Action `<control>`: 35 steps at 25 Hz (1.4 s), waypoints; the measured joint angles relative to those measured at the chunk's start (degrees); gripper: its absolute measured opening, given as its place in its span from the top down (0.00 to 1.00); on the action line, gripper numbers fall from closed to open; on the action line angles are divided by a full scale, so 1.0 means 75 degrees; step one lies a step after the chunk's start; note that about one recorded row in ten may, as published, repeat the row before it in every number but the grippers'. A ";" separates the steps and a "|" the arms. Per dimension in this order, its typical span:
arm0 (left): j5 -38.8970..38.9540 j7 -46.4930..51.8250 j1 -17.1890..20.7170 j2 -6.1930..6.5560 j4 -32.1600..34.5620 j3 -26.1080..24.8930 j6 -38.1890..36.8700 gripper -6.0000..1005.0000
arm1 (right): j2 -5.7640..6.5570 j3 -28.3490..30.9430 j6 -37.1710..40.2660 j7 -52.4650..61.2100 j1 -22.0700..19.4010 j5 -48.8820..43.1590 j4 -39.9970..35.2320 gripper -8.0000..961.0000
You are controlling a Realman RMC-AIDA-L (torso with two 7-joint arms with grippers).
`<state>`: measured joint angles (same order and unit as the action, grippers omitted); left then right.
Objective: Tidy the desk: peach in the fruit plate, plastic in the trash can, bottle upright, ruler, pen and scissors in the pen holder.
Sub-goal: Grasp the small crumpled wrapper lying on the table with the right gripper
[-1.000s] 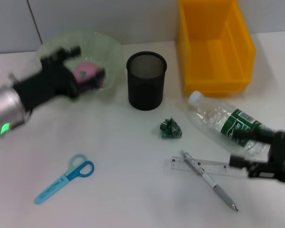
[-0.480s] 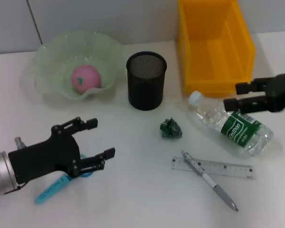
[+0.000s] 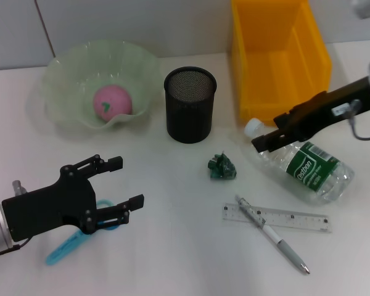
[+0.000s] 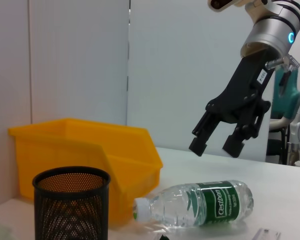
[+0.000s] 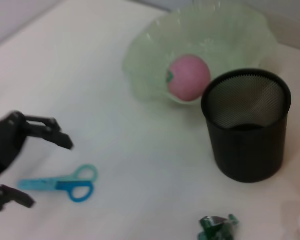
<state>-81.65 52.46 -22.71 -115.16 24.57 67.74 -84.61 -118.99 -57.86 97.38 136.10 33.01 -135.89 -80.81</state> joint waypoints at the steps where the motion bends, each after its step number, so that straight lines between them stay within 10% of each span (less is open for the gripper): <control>1: -0.0001 -0.0013 0.0004 -0.0005 -0.0002 -0.0007 0.0014 0.16 | -0.0001 -0.0196 -0.0134 0.0085 0.0026 -0.0100 0.0020 0.14; 35: -0.0004 -0.0268 0.0023 -0.0149 -0.0006 -0.0021 0.0166 0.16 | -0.0041 -0.2429 -0.3345 0.0544 0.1362 -0.0584 0.3680 0.18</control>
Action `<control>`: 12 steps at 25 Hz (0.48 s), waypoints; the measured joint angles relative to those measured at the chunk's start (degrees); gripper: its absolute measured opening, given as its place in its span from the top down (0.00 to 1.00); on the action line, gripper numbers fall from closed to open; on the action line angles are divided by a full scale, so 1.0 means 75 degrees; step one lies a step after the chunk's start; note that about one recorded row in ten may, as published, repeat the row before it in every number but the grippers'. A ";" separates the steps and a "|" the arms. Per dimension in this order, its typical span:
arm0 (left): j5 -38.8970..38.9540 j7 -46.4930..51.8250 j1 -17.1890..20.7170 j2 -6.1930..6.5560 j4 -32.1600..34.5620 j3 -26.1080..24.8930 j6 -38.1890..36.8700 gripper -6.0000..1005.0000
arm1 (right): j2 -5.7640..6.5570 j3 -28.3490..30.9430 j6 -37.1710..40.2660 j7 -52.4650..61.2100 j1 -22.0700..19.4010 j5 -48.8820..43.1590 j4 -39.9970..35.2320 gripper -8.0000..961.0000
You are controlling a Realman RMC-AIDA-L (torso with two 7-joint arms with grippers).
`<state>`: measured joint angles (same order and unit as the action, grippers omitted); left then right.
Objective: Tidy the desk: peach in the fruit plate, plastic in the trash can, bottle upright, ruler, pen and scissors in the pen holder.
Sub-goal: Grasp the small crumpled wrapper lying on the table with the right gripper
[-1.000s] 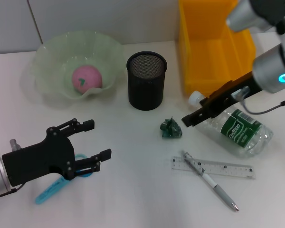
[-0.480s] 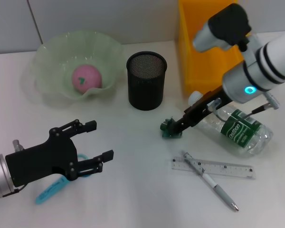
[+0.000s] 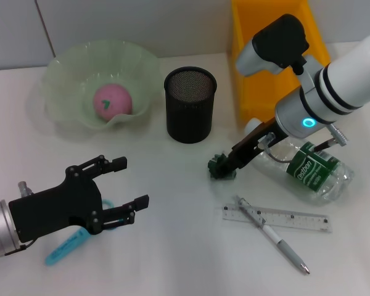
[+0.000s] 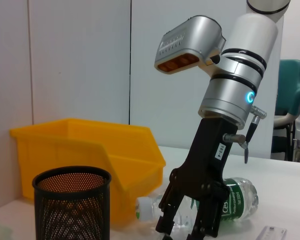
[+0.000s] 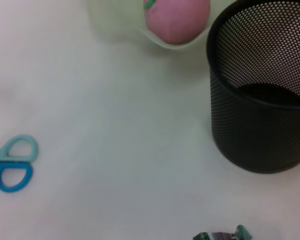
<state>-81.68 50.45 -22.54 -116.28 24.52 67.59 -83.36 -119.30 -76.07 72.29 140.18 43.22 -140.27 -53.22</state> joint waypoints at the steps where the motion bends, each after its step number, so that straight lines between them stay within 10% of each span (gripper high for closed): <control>1: -0.0001 0.0000 -0.0002 0.0000 -0.0001 0.0000 0.0003 0.16 | -0.0006 -0.0057 -0.0076 0.0005 0.0009 0.0002 0.0054 0.18; 12: -0.0008 -0.0023 -0.0001 -0.0005 -0.0001 0.0008 0.0006 0.16 | -0.0008 -0.0122 -0.0191 0.0013 0.0038 0.0011 0.0154 0.23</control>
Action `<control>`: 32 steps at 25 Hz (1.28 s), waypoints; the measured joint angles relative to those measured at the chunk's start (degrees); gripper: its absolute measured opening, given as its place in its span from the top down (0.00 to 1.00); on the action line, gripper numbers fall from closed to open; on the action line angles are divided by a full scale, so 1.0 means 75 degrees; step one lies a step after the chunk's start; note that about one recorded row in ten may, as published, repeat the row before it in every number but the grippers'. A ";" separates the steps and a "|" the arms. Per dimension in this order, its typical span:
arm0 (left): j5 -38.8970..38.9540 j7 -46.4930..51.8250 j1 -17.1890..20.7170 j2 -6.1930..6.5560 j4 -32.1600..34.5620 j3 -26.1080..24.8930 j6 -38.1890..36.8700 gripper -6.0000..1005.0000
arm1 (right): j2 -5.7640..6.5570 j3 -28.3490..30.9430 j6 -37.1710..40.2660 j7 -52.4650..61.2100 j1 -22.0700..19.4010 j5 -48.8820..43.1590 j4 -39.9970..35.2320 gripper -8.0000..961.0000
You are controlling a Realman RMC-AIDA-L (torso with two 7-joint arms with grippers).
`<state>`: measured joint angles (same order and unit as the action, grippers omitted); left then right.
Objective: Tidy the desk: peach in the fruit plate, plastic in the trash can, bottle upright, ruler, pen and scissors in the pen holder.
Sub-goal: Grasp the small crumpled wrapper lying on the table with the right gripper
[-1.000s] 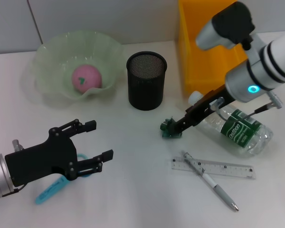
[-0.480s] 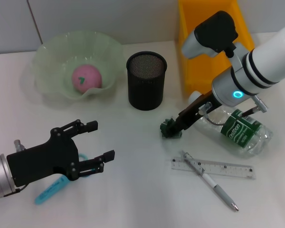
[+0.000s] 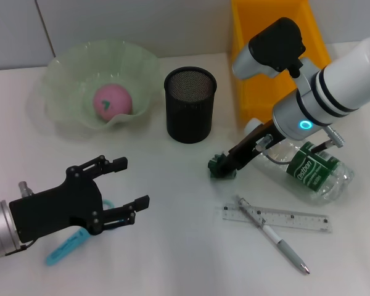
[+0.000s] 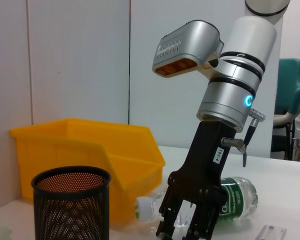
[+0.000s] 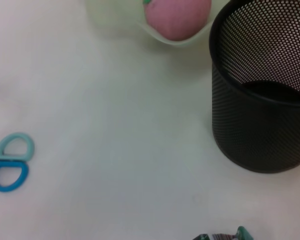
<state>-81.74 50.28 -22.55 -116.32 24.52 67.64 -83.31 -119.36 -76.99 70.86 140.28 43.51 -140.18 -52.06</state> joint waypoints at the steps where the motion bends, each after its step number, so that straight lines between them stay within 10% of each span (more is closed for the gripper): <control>1: 0.0000 -0.0001 0.0001 -0.0004 0.0000 0.0001 0.0000 0.16 | 0.0000 0.0000 -0.0002 0.0000 0.0005 0.0000 0.0005 0.25; 32: -0.0188 -0.0012 -0.0018 -0.0018 0.0000 -0.0048 0.0000 0.16 | -0.0012 -0.0436 -0.0511 -0.0025 0.0258 0.0012 0.0587 0.68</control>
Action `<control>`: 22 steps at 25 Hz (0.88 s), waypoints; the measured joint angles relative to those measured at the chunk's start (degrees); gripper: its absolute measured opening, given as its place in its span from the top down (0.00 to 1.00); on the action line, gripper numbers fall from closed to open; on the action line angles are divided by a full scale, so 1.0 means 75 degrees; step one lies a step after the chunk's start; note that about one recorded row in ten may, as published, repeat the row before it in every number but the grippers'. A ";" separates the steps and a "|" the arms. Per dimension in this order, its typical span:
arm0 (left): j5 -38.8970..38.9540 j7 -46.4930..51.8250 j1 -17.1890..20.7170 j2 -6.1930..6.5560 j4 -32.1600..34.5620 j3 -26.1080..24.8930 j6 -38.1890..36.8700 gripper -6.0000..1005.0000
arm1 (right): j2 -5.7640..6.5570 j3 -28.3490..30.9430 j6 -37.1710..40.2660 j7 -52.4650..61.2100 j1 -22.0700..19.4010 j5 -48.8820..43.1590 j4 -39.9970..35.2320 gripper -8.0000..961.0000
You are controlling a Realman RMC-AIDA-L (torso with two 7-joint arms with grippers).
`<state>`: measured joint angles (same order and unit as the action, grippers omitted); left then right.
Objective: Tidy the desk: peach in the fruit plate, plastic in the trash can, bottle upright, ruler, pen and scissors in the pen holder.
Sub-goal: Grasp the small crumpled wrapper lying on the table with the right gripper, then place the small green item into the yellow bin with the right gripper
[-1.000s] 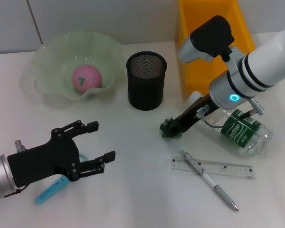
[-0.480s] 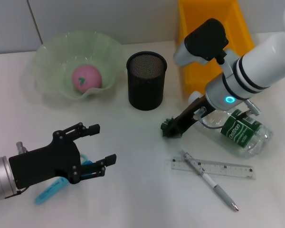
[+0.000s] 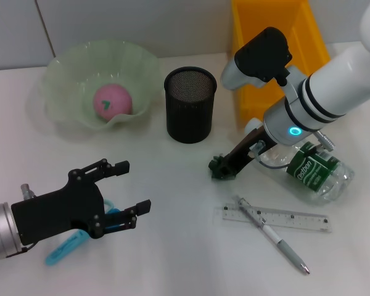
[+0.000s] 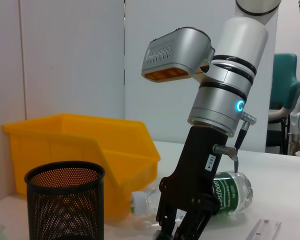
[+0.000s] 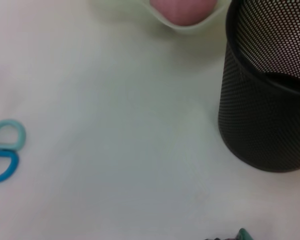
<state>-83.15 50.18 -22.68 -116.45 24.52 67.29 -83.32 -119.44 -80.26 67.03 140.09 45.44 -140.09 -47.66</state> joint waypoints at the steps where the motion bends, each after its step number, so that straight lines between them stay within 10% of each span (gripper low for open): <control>1: 0.0000 0.0000 0.0000 0.0000 0.0000 -0.0005 0.0000 0.17 | 0.0000 0.0013 0.0002 0.0003 -0.0005 0.0000 -0.0015 0.68; 22: 0.0001 0.0001 -0.0011 0.0000 0.0000 -0.0020 -0.0001 0.17 | 0.0047 0.0744 0.1403 0.0496 -0.1324 -0.0044 -0.3338 0.74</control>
<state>-83.14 50.19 -22.76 -116.45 24.52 67.14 -83.32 -119.09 -74.68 77.55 143.81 35.51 -140.42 -72.69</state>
